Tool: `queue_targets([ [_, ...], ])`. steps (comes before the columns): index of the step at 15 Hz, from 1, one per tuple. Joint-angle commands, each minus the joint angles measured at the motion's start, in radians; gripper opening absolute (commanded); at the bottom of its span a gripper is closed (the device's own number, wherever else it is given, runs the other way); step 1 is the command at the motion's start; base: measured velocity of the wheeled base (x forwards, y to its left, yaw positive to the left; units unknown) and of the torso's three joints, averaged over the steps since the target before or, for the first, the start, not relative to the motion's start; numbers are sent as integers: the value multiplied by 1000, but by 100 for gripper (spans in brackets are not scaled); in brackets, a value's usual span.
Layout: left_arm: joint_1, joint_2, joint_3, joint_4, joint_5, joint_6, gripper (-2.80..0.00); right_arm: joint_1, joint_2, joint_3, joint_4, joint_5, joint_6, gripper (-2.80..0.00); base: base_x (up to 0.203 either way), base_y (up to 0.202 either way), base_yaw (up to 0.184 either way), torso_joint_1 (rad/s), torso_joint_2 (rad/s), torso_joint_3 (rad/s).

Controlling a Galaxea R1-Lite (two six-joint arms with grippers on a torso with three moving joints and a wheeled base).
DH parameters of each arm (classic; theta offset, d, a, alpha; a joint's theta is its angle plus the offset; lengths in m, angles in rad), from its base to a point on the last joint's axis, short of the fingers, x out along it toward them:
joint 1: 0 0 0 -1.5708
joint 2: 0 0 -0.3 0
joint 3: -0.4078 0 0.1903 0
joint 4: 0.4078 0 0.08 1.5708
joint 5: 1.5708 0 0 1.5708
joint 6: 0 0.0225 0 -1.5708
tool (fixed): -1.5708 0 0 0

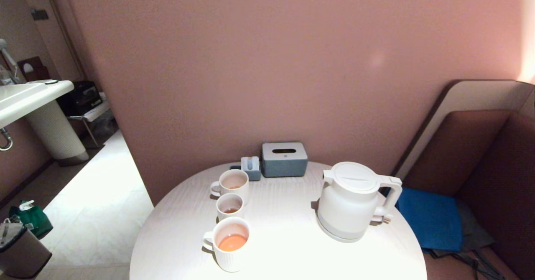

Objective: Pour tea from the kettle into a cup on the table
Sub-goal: Pick up the kettle

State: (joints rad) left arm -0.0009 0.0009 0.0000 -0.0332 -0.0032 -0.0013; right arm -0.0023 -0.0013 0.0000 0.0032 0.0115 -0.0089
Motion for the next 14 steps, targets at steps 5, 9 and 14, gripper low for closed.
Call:
queue_targets([
  [5,1,1,0,-1,0,0,-280,-1,1,0,0,-4,-6,-280,0,0,0,0,0,0],
  [9,1,1,0,-1,0,0,-280,-1,1,0,1,-10,6,-280,0,0,0,0,0,0],
  [14,-1,1,0,-1,0,0,-280,-1,1,-26,9,-17,17,-280,0,0,0,0,0,0],
])
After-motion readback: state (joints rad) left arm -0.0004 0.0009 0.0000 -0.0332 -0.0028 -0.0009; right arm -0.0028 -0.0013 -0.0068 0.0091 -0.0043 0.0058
